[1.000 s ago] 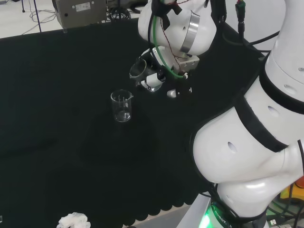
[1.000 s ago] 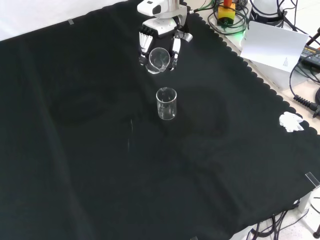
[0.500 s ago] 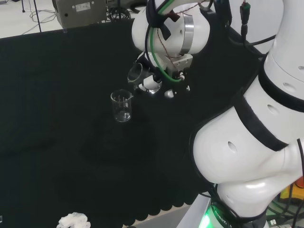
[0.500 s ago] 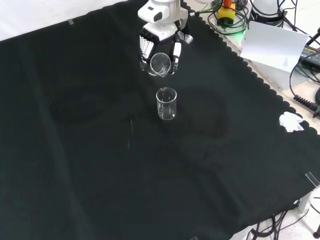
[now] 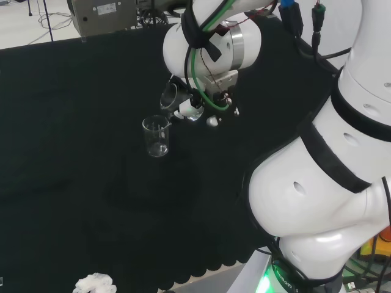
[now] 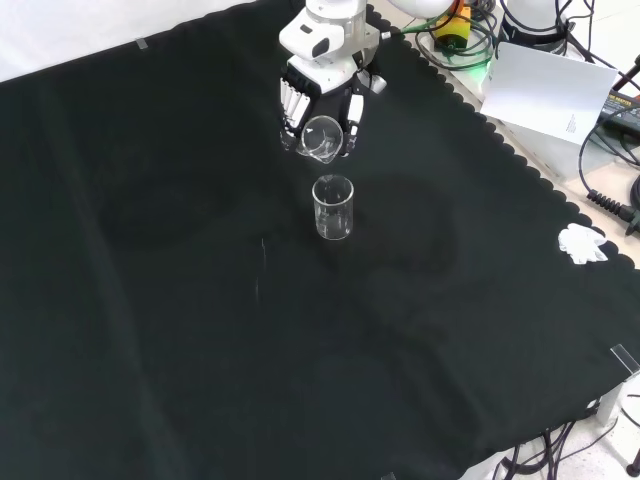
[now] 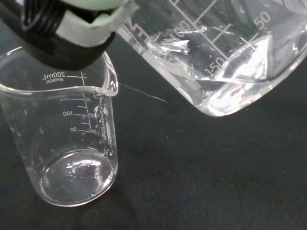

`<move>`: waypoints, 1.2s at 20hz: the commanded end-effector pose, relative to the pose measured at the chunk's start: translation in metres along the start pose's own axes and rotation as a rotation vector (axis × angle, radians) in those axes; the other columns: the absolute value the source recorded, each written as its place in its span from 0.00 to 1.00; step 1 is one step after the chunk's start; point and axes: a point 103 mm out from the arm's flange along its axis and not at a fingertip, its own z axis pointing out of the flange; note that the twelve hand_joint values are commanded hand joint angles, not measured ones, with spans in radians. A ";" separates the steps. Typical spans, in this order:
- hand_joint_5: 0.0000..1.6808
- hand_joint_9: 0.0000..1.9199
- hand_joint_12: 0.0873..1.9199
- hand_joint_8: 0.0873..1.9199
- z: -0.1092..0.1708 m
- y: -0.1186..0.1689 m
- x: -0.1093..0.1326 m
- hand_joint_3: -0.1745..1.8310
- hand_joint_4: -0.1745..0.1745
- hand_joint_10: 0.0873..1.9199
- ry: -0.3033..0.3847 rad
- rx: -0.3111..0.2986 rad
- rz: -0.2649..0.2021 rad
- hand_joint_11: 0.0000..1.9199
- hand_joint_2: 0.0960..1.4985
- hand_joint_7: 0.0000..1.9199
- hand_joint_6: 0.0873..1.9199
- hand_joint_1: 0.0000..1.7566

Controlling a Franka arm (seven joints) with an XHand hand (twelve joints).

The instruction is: Pour the water from the handheld beaker into the one on the table.

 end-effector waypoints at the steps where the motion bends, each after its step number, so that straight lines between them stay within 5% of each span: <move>1: 0.92 0.88 0.31 0.33 0.000 0.006 0.010 0.00 0.81 0.02 -0.049 0.025 -0.008 0.76 0.66 0.76 0.00 0.66; 14: 0.92 0.87 0.31 0.34 0.001 0.008 0.020 0.00 0.80 0.03 -0.142 0.048 -0.045 0.76 0.66 0.76 0.00 0.66; 17: 0.79 0.86 0.30 0.09 0.001 0.007 0.019 0.00 0.53 0.04 -0.161 0.046 -0.048 0.76 0.67 0.79 0.18 0.72; 24: 0.76 0.85 0.30 0.00 -0.002 0.007 0.019 0.00 0.47 0.08 -0.239 0.049 -0.063 0.76 0.67 0.81 0.23 0.73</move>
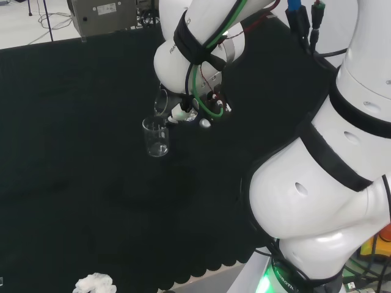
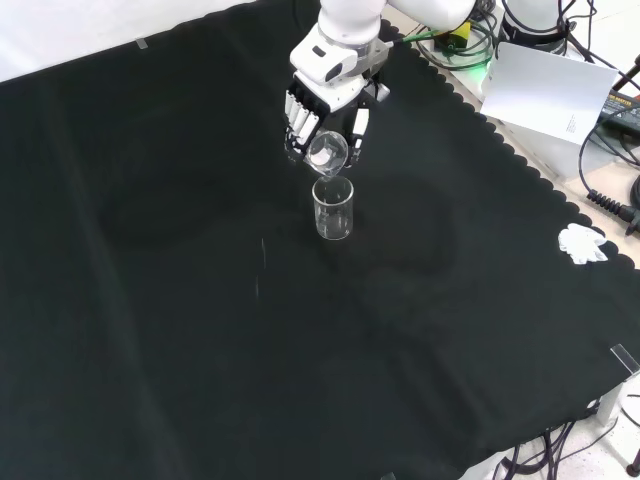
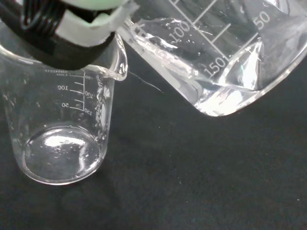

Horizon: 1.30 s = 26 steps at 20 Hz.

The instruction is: Pour the water from the handheld beaker into the one on the table.

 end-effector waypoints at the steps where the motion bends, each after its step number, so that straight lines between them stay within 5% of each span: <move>1: 0.76 0.85 0.30 0.00 -0.003 0.000 0.001 0.00 0.47 0.08 -0.066 0.005 -0.012 0.76 0.67 0.81 0.23 0.73; 23: 0.76 0.82 0.30 0.00 -0.010 0.005 0.011 0.00 0.47 0.13 -0.212 0.061 -0.035 0.76 0.67 0.82 0.23 0.73; 26: 0.79 0.81 0.30 0.10 -0.012 0.006 0.012 0.00 0.70 0.17 -0.231 0.059 -0.038 0.76 0.68 0.84 0.21 0.67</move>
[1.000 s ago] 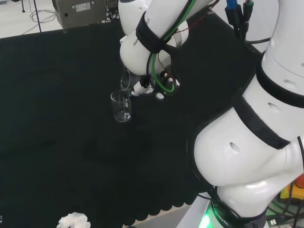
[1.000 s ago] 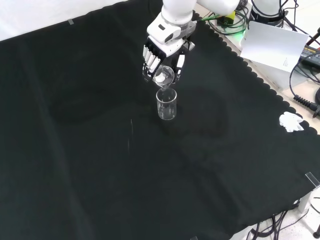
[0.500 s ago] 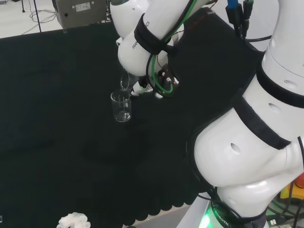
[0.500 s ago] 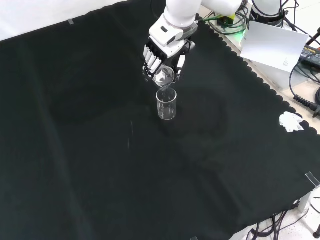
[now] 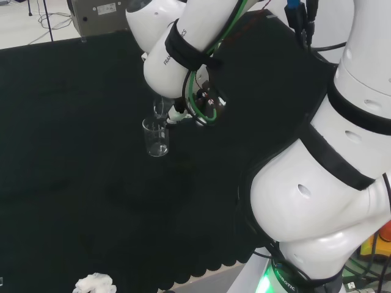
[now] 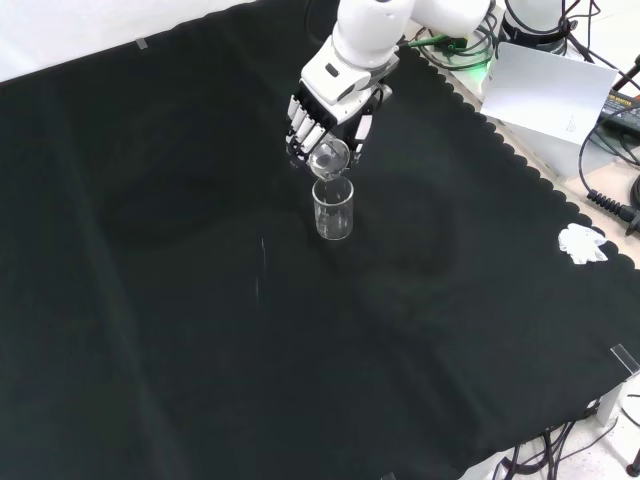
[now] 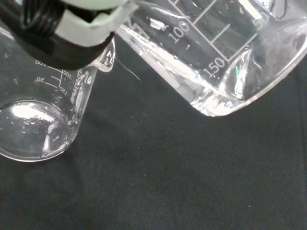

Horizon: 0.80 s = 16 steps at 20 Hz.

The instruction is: Pour the water from the handheld beaker into the one on the table.

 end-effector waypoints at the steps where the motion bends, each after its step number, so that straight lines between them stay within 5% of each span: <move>1: 0.79 0.80 0.30 0.18 -0.002 0.001 0.002 0.00 0.74 0.19 -0.033 0.000 -0.009 0.76 0.68 0.81 0.21 0.66; 5: 0.79 0.79 0.31 0.34 -0.005 0.002 0.003 0.00 0.78 0.22 -0.066 -0.004 -0.013 0.76 0.68 0.75 0.22 0.65; 16: 0.78 0.79 0.31 0.36 -0.005 0.006 0.004 0.00 0.77 0.22 -0.116 0.042 -0.019 0.76 0.68 0.74 0.22 0.65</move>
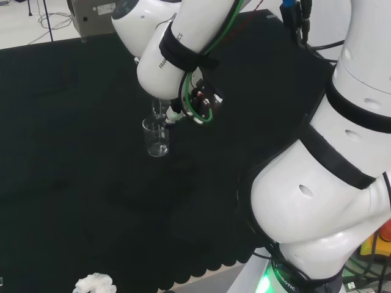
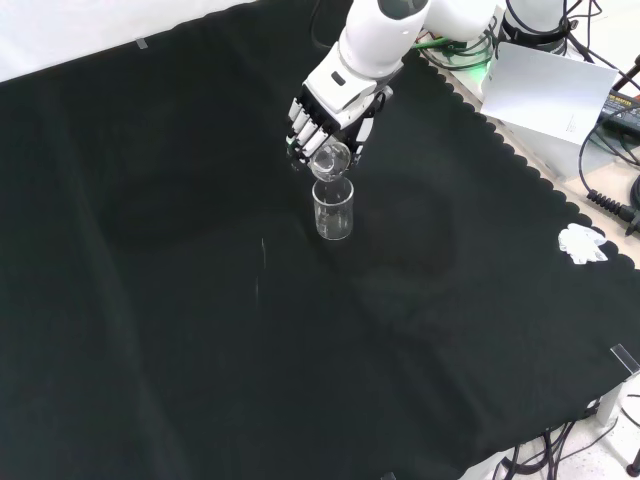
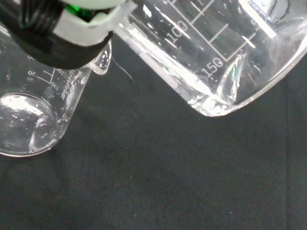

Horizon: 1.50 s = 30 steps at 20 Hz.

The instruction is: Pour the water from the handheld beaker into the one on the table.

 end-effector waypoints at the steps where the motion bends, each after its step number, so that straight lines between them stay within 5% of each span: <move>1: 0.78 0.79 0.31 0.36 0.003 0.002 0.000 0.00 0.77 0.22 -0.032 0.030 -0.003 0.76 0.68 0.74 0.22 0.65; 30: 0.78 0.79 0.30 0.36 -0.006 0.002 0.004 0.00 0.76 0.23 -0.138 0.052 -0.025 0.77 0.68 0.74 0.23 0.65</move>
